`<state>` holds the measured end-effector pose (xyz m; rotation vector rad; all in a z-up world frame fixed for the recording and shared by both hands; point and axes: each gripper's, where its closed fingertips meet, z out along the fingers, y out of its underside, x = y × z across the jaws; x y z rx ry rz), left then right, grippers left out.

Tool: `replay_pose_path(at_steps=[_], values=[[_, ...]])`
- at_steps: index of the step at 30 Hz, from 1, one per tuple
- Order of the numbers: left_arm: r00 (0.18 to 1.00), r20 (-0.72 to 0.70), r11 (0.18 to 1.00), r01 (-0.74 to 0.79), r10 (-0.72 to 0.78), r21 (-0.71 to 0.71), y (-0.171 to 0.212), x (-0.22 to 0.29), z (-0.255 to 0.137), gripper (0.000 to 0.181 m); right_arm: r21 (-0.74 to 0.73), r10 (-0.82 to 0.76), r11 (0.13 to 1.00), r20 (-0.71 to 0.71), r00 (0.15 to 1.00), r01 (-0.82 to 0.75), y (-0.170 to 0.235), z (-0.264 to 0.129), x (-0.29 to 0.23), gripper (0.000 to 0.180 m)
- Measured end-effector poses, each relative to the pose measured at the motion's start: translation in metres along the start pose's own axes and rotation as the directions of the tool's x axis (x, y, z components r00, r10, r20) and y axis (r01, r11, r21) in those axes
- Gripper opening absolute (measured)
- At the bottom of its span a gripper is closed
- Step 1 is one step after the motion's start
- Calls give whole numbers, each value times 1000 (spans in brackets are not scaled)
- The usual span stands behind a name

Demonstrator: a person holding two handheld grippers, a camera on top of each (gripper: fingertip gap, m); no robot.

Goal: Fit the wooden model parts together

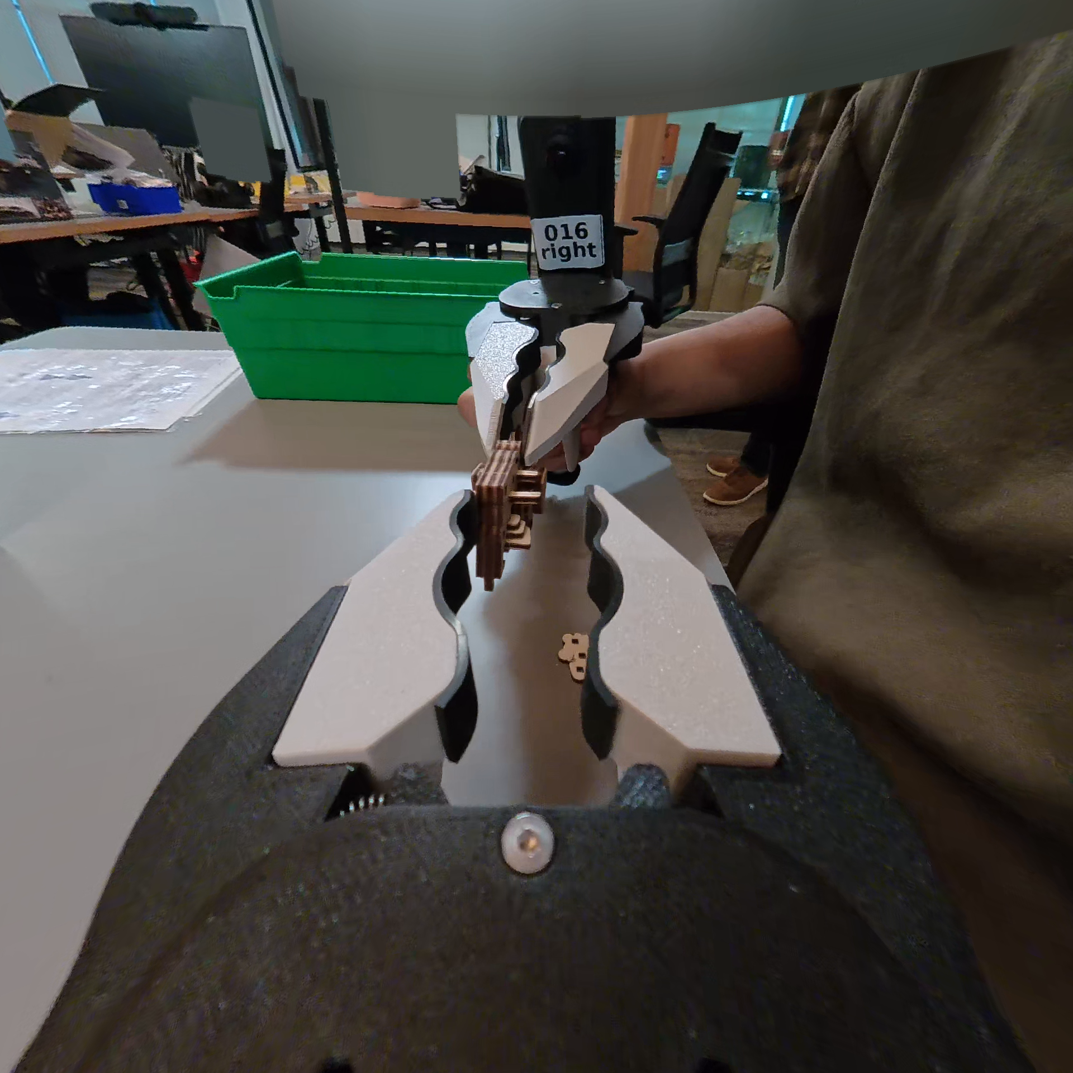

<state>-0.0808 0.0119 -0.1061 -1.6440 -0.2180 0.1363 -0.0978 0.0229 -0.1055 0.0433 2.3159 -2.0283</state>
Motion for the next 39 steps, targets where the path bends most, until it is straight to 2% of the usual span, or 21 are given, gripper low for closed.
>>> replay_pose_path(at_steps=[1,2,5,12,13,15,17,19,20,21,26,30,33,35,39], values=[[1000,7,1000,6,-6,2,0,-2,0,30,1,3,1000,6,1000,-3,0,0,-1,7],[999,43,1000,6,-6,2,0,-8,-1,18,2,7,1000,9,1000,-7,0,0,-1,6],[998,50,998,50,-48,-36,-1,-12,3,18,7,12,1000,-1,1000,-12,-1,-3,3,6],[998,43,999,50,-50,12,-4,-8,2,18,14,26,1000,11,1000,-26,-3,-3,2,7],[998,45,999,48,-48,20,-4,-7,2,21,13,28,1000,10,1000,-28,-2,-3,2,7],[998,27,999,50,-51,5,-2,-3,5,41,10,28,1000,6,1000,-28,-1,-3,4,7],[998,28,999,52,-52,-6,0,-3,6,44,12,34,999,7,999,-34,-2,-4,4,6],[998,34,998,59,-59,-1,0,-4,5,38,12,42,999,16,999,-42,-1,-3,3,6],[996,66,998,65,-65,-2,0,-10,4,22,12,42,999,19,999,-42,-1,-2,2,7],[995,82,998,60,-60,-6,0,-14,3,18,9,42,999,2,999,-42,0,-2,4,7],[994,98,998,58,-54,-39,-1,-16,6,19,15,57,998,5,998,-57,-1,-5,7,7],[995,77,998,68,-68,6,-4,-12,5,19,19,43,999,5,999,-43,-3,-4,5,6],[997,44,998,65,-65,0,-1,-6,6,35,18,45,999,1,999,-45,-2,-5,7,7],[996,30,997,82,-82,8,-2,-5,6,37,22,49,999,2,999,-49,-3,-6,8,7],[991,24,991,129,-130,36,-4,-9,2,30,30,53,998,9,999,-54,-4,-6,7,6]])
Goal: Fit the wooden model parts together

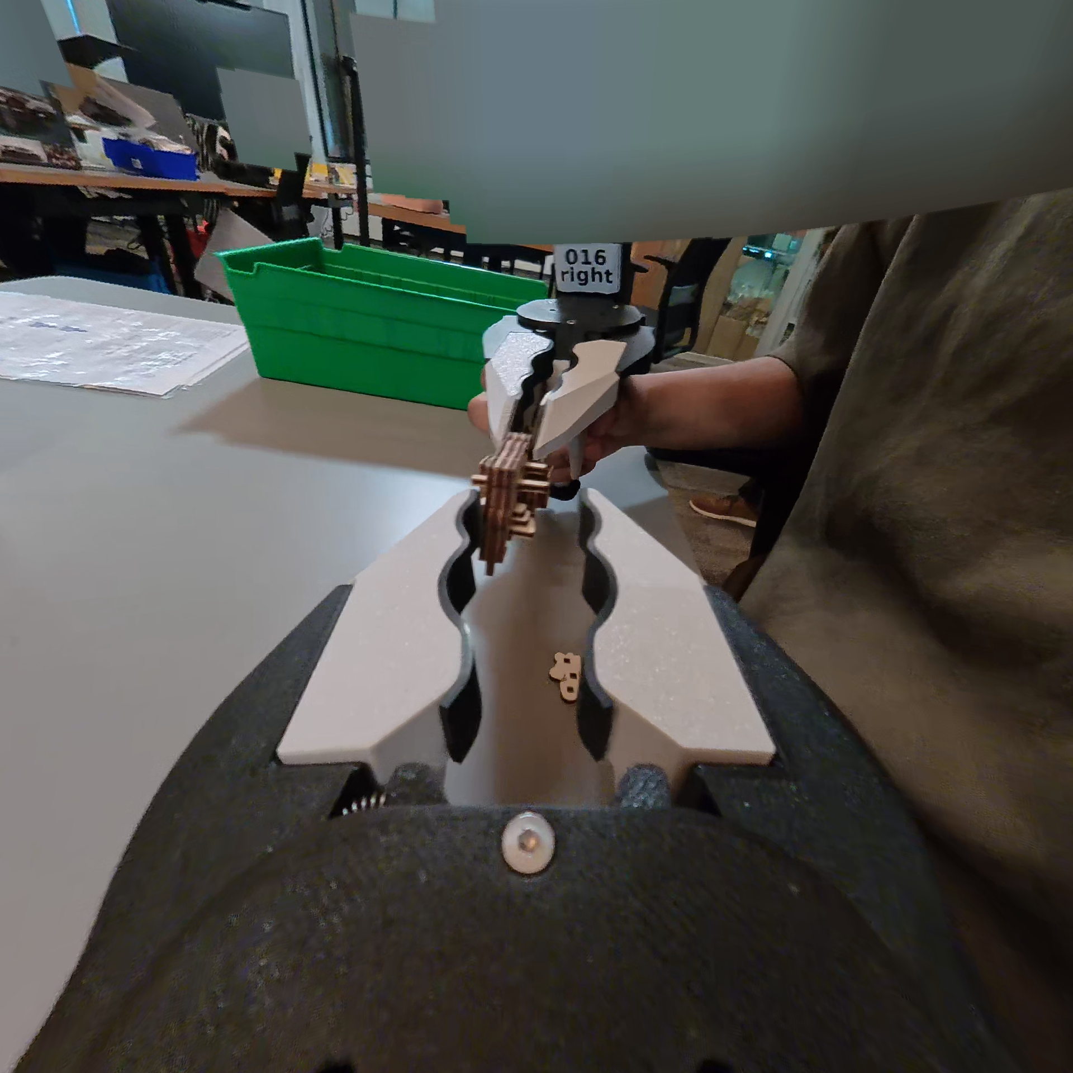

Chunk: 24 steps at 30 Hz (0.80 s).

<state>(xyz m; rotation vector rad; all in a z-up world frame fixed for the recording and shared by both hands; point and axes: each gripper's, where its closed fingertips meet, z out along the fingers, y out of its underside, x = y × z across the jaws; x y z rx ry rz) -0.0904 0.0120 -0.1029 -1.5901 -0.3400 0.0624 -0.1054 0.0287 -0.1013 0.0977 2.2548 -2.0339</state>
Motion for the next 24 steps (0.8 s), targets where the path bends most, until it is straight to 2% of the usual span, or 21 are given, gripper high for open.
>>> replay_pose_path(at_steps=[1,2,5,11,17,24], values=[[1000,30,1000,1,-1,-6,1,-5,-1,12,1,2,1000,9,1000,-2,0,0,-2,7],[998,61,1000,-12,13,-17,2,-11,-2,7,-1,3,1000,3,1000,-3,0,1,-2,7],[998,55,999,17,-14,-46,4,-13,-1,6,-12,-8,1000,-5,1000,8,2,1,0,7],[999,39,1000,11,-12,14,-1,-9,-2,12,9,2,1000,2,1000,-2,-2,0,-2,7],[997,-23,997,72,-72,8,1,-1,1,25,54,129,990,75,989,-133,-6,1,-6,7],[997,-26,997,72,-71,22,0,1,1,23,97,171,979,87,981,-179,-12,0,-6,7]])
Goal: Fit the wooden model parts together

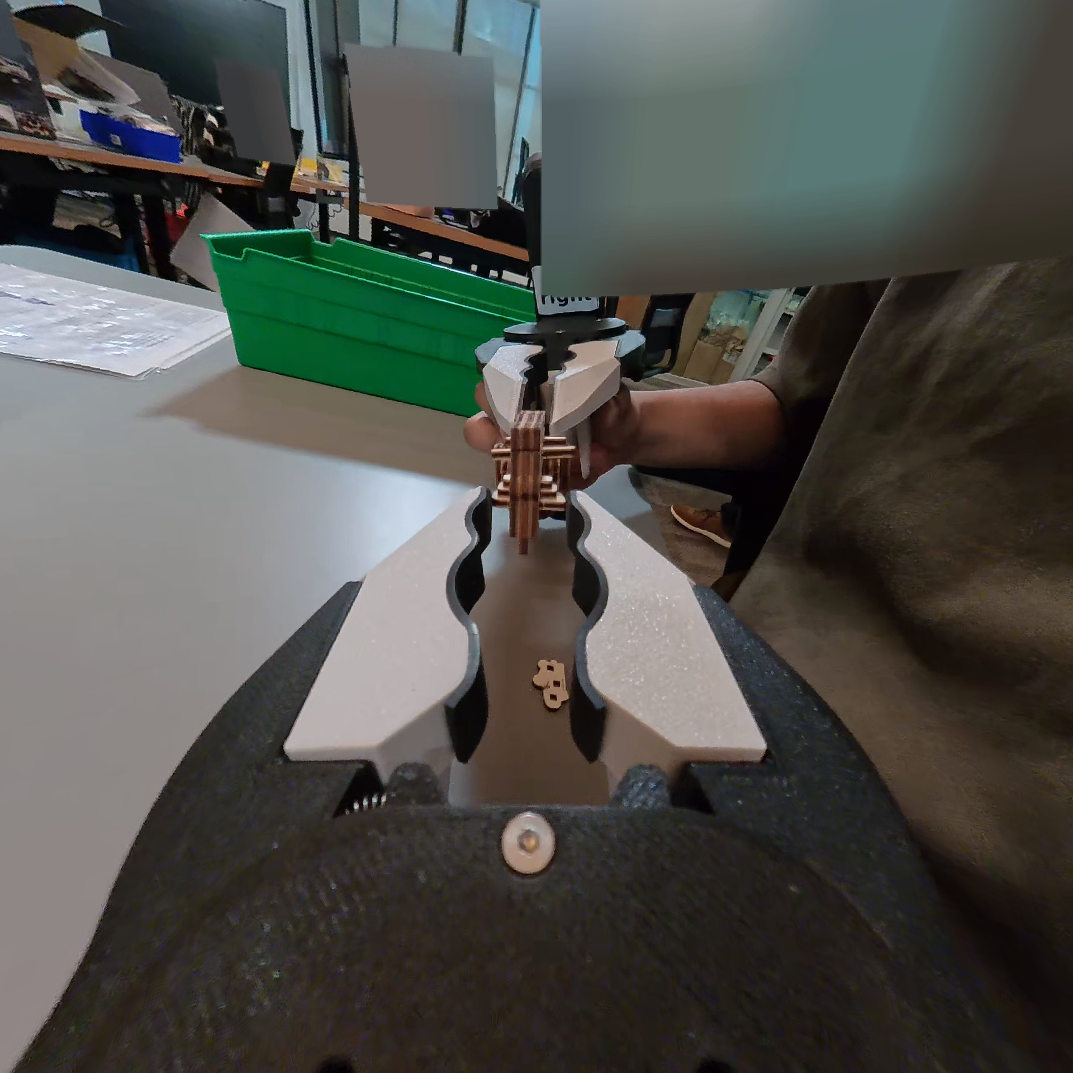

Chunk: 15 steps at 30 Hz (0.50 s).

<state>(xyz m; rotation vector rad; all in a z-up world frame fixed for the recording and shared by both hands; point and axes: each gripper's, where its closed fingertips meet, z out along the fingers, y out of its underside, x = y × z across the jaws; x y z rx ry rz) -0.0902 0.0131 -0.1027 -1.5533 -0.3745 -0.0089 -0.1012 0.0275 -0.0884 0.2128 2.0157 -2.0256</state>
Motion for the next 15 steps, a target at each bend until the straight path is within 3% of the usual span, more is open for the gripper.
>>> replay_pose_path(at_steps=[15], values=[[990,-84,990,117,-111,78,-12,4,-6,23,41,73,996,40,996,-75,-6,-1,-3,7]])
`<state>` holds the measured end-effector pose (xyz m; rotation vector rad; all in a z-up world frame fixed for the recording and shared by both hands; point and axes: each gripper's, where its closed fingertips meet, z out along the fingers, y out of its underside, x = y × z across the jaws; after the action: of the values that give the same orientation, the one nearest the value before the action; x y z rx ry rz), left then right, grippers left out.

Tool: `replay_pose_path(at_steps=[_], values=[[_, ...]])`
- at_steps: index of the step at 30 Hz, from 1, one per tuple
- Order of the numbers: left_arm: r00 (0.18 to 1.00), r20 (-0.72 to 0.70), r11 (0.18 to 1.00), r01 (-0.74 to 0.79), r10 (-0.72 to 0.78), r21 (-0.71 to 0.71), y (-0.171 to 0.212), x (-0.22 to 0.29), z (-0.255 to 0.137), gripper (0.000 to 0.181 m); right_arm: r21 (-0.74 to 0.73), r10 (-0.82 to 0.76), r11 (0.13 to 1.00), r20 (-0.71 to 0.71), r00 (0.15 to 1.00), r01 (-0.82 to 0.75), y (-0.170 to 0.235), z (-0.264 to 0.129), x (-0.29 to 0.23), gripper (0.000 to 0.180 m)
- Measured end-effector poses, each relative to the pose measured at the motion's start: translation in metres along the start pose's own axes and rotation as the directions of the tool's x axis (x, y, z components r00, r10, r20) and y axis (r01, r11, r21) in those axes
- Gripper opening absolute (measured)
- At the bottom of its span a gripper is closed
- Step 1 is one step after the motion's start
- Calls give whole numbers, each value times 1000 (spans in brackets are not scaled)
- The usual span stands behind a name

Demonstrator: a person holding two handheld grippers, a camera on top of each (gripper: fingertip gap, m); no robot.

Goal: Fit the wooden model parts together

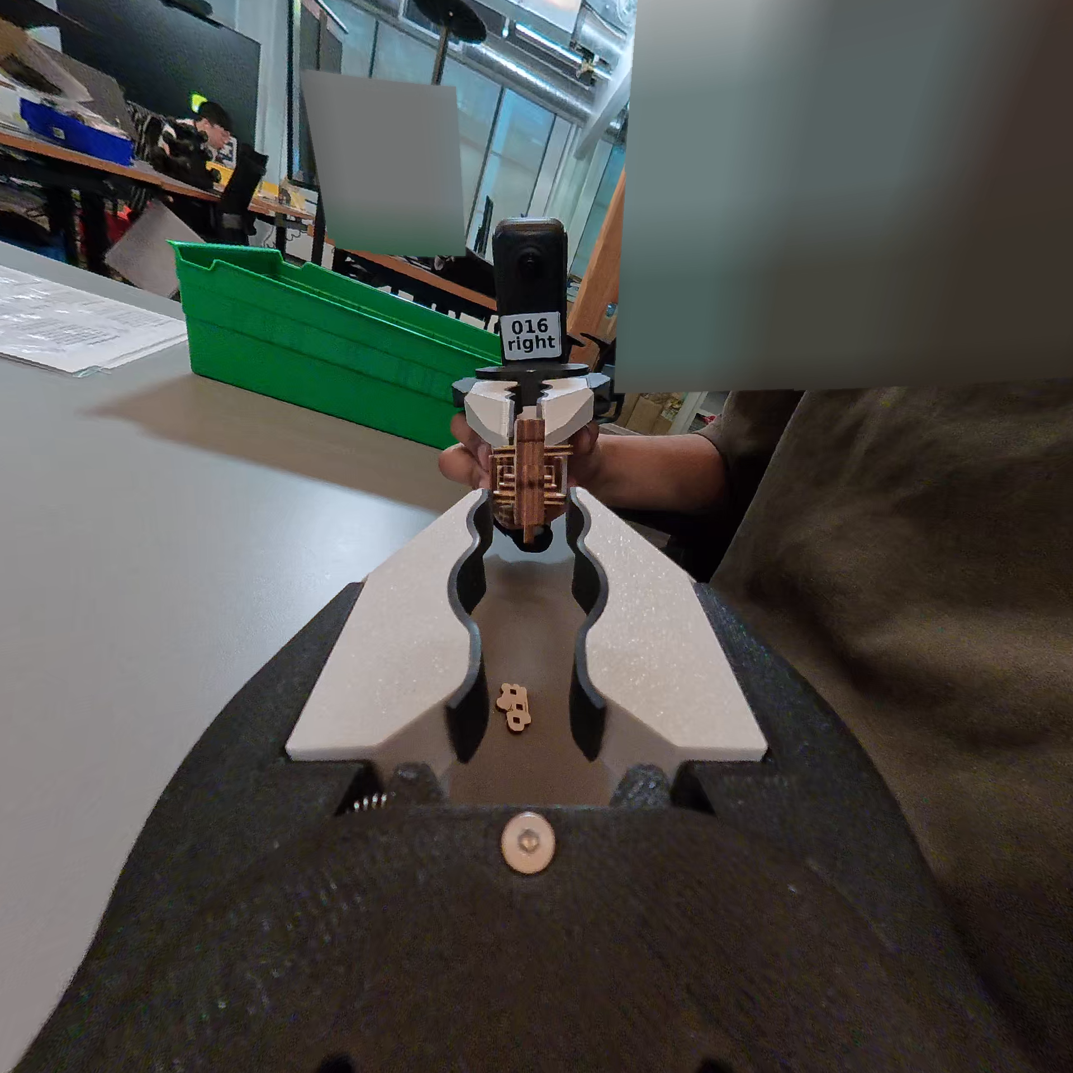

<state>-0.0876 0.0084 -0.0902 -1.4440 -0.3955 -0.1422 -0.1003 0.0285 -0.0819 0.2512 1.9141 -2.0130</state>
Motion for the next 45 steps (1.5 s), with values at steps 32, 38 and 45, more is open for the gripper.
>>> replay_pose_path(at_steps=[32,38,45], values=[[1000,13,999,-27,26,26,-5,-1,-2,12,-51,-22,998,-6,1000,22,8,2,-1,8],[999,20,1000,-31,31,5,-2,-2,-1,10,-56,-30,998,-6,1000,29,9,3,-2,7],[997,35,997,-72,72,-25,2,-2,1,5,-57,-42,998,-12,999,41,9,3,-2,7]])
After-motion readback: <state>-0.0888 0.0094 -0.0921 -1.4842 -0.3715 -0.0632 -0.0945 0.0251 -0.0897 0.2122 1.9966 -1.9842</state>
